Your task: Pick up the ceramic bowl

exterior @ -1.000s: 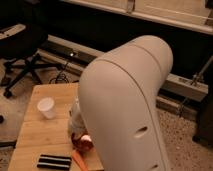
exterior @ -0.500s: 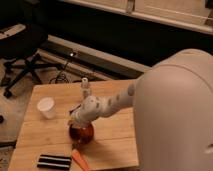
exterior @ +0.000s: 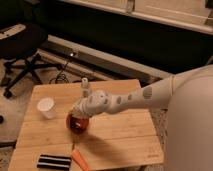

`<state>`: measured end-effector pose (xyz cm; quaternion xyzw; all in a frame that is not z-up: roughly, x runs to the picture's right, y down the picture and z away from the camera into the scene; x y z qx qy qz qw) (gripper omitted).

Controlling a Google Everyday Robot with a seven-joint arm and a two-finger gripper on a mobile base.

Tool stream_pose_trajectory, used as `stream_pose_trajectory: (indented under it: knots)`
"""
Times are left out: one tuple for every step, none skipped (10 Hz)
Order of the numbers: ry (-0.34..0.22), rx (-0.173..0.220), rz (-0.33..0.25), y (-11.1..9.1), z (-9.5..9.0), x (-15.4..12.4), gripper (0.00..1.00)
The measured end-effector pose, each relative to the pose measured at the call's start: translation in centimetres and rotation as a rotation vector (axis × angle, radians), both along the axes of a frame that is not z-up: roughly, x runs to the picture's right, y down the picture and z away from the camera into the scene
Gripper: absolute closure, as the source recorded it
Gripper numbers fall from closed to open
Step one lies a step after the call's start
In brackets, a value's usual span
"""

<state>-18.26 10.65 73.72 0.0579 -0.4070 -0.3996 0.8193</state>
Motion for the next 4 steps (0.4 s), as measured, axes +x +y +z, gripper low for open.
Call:
stream_pose_trajectory:
  knots:
    - [-0.014,0.014,-0.008,-0.7,-0.2,-0.3,1.0]
    - [-0.023,0.023,-0.016,-1.1,-0.4,-0.4,1.0]
    - [-0.027,0.032,-0.02,-1.4,-0.6,-0.3,1.0]
    - [-0.025,0.044,-0.021,-1.8,-0.8,-0.1,1.0]
